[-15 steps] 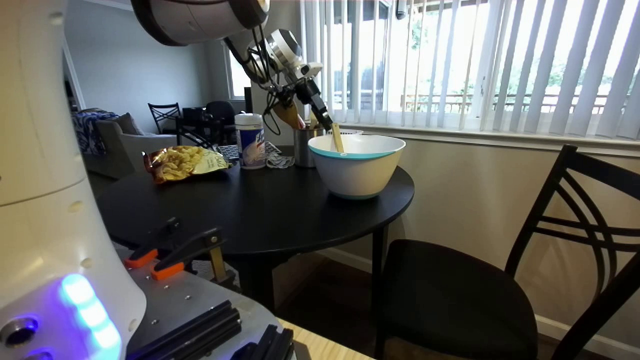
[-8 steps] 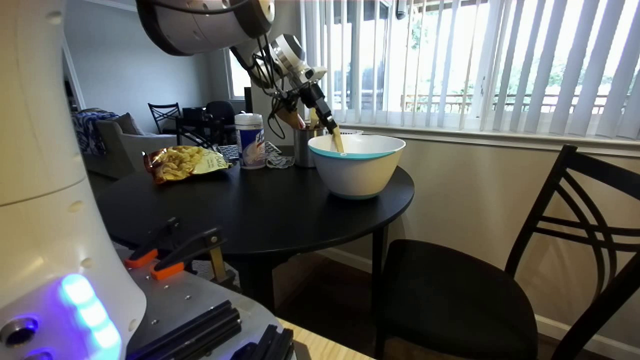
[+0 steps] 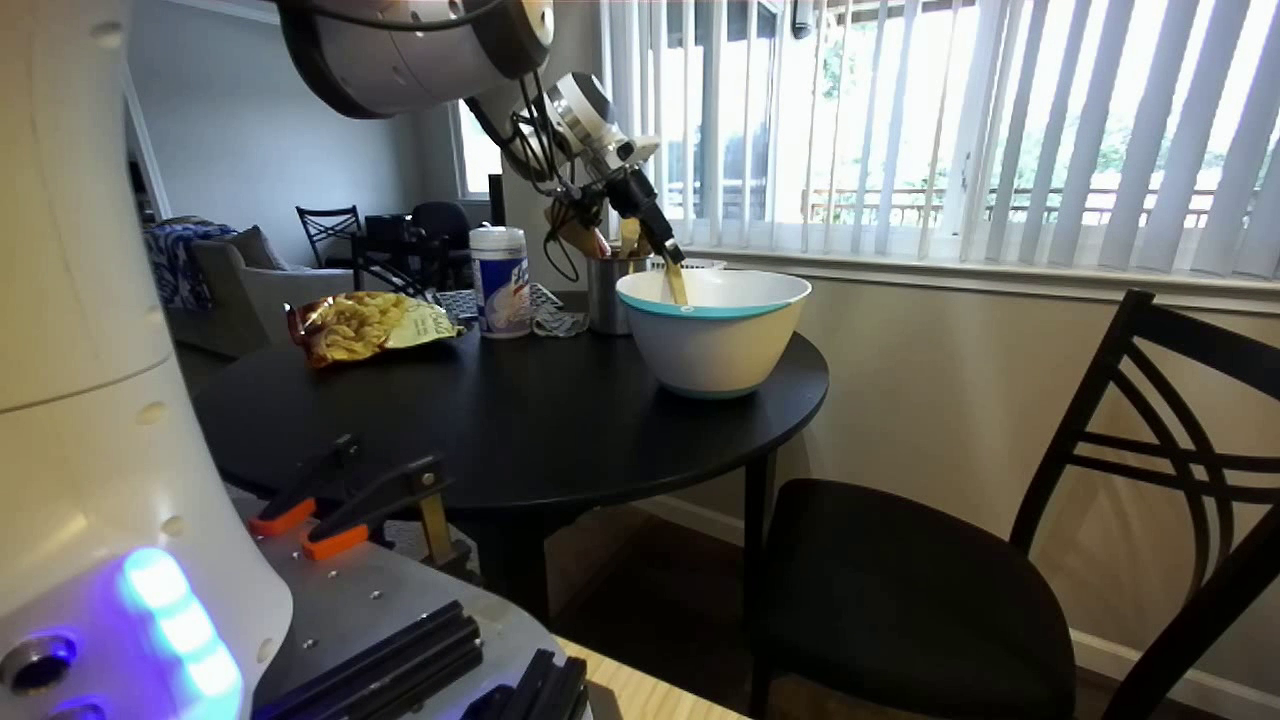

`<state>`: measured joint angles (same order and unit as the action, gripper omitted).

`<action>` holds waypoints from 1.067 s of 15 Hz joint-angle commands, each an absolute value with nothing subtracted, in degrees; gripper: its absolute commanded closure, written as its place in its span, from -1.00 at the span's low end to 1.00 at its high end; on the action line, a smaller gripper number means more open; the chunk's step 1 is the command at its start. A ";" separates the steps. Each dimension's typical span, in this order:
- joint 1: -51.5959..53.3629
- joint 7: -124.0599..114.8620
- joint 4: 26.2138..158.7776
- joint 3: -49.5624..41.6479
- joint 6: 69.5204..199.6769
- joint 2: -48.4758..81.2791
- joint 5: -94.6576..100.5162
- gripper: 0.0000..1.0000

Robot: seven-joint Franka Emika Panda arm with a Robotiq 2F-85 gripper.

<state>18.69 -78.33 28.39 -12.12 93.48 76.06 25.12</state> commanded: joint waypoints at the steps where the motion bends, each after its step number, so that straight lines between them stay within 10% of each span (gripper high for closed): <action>1: 18.47 -79.22 26.80 -12.53 94.95 76.94 25.10 0.06; 7: 19.13 -77.57 17.66 -14.28 93.02 80.18 24.36 0.79; 16: 20.55 -78.46 20.99 -16.13 92.03 76.20 24.42 0.85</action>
<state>20.23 -78.31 20.99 -14.83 94.15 77.01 25.50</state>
